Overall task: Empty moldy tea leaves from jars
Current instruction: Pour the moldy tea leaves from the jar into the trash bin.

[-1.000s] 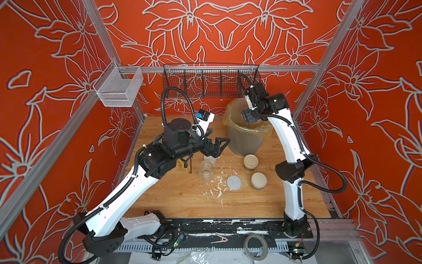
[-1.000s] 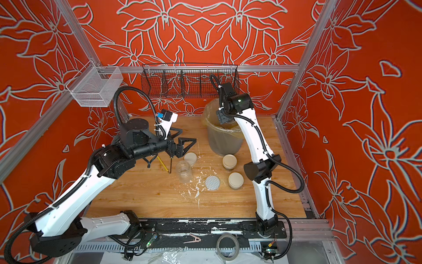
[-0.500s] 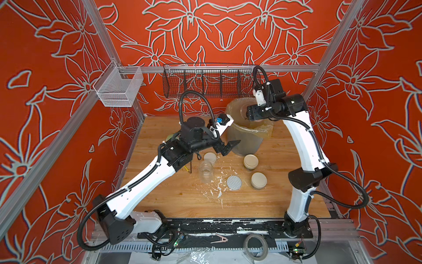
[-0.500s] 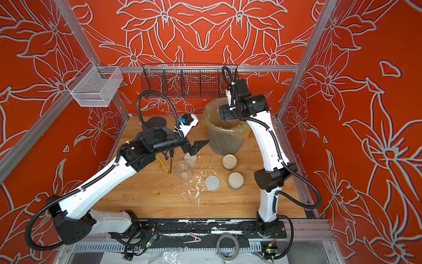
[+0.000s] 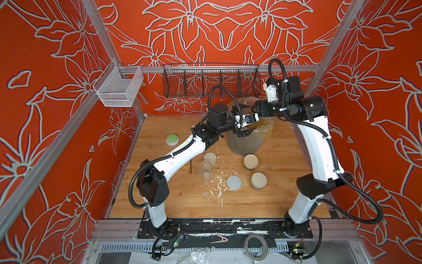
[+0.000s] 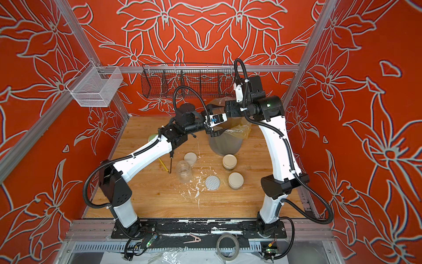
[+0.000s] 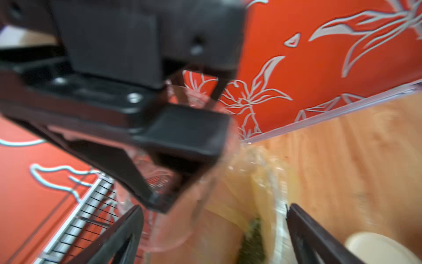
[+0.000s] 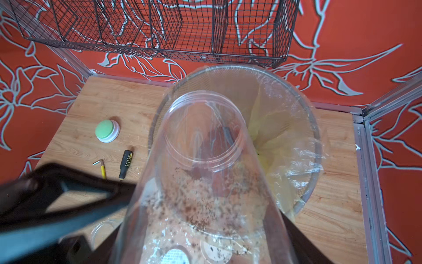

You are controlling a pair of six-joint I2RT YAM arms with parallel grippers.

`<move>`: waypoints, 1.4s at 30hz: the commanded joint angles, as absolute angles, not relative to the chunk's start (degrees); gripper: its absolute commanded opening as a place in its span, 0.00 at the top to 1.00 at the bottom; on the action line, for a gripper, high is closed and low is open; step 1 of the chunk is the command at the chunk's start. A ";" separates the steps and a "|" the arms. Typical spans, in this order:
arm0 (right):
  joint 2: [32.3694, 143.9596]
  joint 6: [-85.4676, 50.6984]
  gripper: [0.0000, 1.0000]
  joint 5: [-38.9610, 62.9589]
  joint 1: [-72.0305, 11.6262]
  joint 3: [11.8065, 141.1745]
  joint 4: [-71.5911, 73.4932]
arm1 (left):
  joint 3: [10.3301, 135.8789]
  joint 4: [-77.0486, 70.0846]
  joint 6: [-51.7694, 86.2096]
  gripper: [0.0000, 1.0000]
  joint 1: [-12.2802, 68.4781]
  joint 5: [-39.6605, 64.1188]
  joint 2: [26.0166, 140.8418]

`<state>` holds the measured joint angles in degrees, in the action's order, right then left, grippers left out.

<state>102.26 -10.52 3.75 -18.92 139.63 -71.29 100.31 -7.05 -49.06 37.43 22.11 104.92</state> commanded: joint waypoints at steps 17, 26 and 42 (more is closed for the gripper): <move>98.67 -14.56 0.60 17.79 -18.20 136.43 -67.24 | 111.95 -17.82 -43.70 0.01 31.85 29.44 116.21; 96.77 -17.72 0.61 23.78 -16.74 133.24 -63.54 | 112.01 -18.21 -37.04 0.08 29.60 34.91 115.75; 96.94 -18.89 0.62 26.26 -16.29 131.50 -62.38 | 120.73 -14.85 -30.18 0.07 28.82 30.09 121.21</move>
